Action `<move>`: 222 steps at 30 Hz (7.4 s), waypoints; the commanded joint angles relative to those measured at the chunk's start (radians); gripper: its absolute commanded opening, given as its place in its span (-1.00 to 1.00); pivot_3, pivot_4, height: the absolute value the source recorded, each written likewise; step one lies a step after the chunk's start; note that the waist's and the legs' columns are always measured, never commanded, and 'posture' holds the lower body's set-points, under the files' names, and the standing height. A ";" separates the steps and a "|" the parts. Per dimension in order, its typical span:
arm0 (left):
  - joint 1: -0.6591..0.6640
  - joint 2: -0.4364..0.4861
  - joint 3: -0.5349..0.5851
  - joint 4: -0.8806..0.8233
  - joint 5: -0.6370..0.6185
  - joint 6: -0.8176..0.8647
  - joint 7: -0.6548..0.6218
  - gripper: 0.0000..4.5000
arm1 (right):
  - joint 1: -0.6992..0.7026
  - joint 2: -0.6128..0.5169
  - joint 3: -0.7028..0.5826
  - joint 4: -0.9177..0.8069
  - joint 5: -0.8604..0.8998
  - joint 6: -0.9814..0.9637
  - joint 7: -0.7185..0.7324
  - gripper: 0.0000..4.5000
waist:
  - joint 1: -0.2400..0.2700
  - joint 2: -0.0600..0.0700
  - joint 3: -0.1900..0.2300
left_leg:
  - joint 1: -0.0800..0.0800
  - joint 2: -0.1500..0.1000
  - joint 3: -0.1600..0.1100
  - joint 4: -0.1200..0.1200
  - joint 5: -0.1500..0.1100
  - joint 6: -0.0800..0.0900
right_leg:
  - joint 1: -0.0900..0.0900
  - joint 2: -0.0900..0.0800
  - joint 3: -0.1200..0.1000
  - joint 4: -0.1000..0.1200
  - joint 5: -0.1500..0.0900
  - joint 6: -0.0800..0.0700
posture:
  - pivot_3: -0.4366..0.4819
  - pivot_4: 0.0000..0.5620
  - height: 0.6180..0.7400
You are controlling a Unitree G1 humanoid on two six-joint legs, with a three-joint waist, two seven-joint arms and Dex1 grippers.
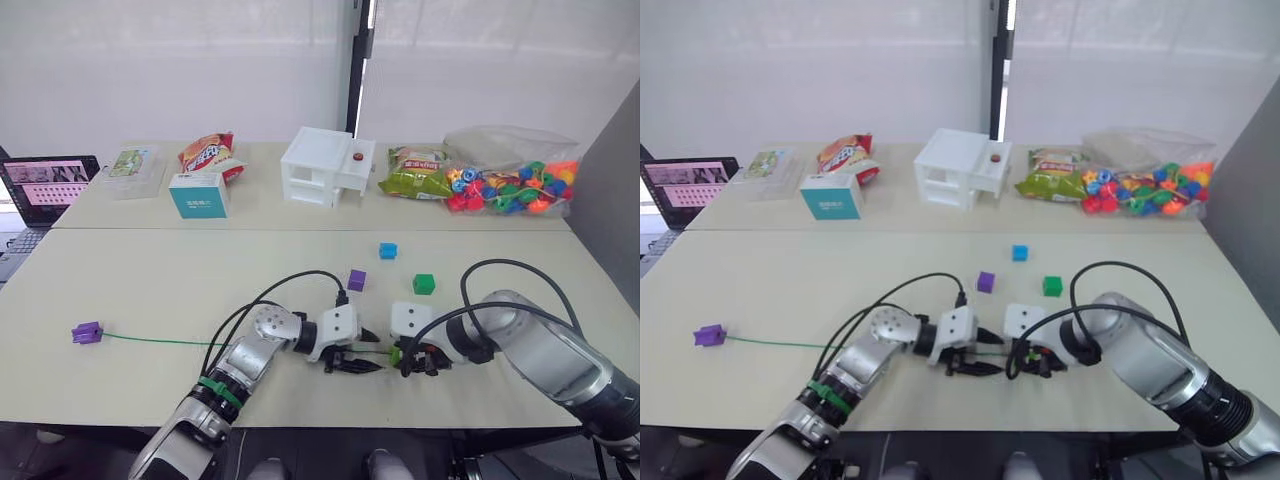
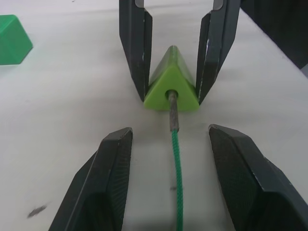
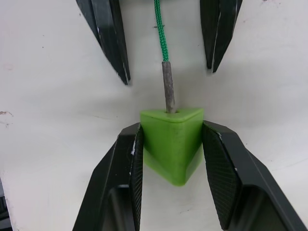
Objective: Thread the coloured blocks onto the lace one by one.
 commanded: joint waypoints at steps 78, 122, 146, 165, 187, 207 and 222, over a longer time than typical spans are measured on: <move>-0.076 -0.197 -0.064 0.168 0.027 0.001 0.023 0.47 | 0.308 -0.135 -0.364 -0.148 0.154 0.023 -0.111 1.00 | 0.016 -0.001 0.000 | -0.001 0.000 0.001 0.001 0.000 0.001 | 0.001 0.000 0.000 -0.001 0.000 0.000 | -0.05 -0.47 1.00; 0.097 0.372 0.142 -0.139 -0.038 0.107 -0.094 -0.41 | 0.126 -0.053 -0.130 0.115 0.039 -0.198 -0.010 -1.00 | -0.028 -0.002 -0.002 | 0.006 0.002 0.001 -0.002 0.000 0.000 | 0.002 0.002 0.001 0.002 0.000 0.000 | -0.05 -0.47 1.00; -0.052 0.838 0.365 0.755 -0.003 -0.302 -0.325 0.05 | 0.024 0.029 -0.090 0.162 -0.016 -0.225 0.057 -1.00 | -0.046 0.000 -0.002 | 0.008 0.003 0.004 -0.006 -0.001 0.001 | -0.002 0.003 0.001 0.006 -0.001 -0.002 | -0.05 -0.47 1.00; -0.185 0.495 0.421 0.126 -0.234 0.077 -0.344 0.99 | 0.037 0.043 -0.105 0.118 -0.007 -0.180 0.060 -1.00 | -0.029 -0.007 0.001 | -0.002 0.003 -0.001 0.000 0.000 0.001 | -0.005 0.001 -0.003 0.012 -0.001 -0.001 | -0.05 -0.47 1.00; -0.010 -0.030 0.063 0.047 -0.117 0.027 -0.122 0.99 | 0.024 0.043 -0.091 0.046 -0.002 -0.127 0.085 -1.00 | -0.010 -0.006 0.000 | -0.001 0.001 -0.001 0.001 0.000 0.001 | -0.003 0.000 -0.002 0.003 -0.001 -0.001 | -0.05 -0.47 1.00; 0.027 -0.063 0.041 0.077 -0.072 -0.029 -0.065 -0.47 | 0.027 0.037 -0.080 0.050 -0.008 -0.128 0.087 -1.00 | 0.002 -0.006 0.000 | -0.001 0.000 0.000 0.001 0.000 0.000 | -0.002 0.000 -0.002 0.002 -0.001 0.000 | -0.05 -0.47 1.00; 0.032 -0.088 0.059 0.053 -0.102 0.009 -0.061 -1.00 | 0.041 0.026 -0.105 0.020 0.037 -0.081 0.100 -0.85 | 0.003 -0.005 0.000 | -0.001 0.000 0.000 0.001 0.000 0.000 | -0.001 0.000 -0.002 0.001 -0.001 0.000 | -0.05 -0.47 1.00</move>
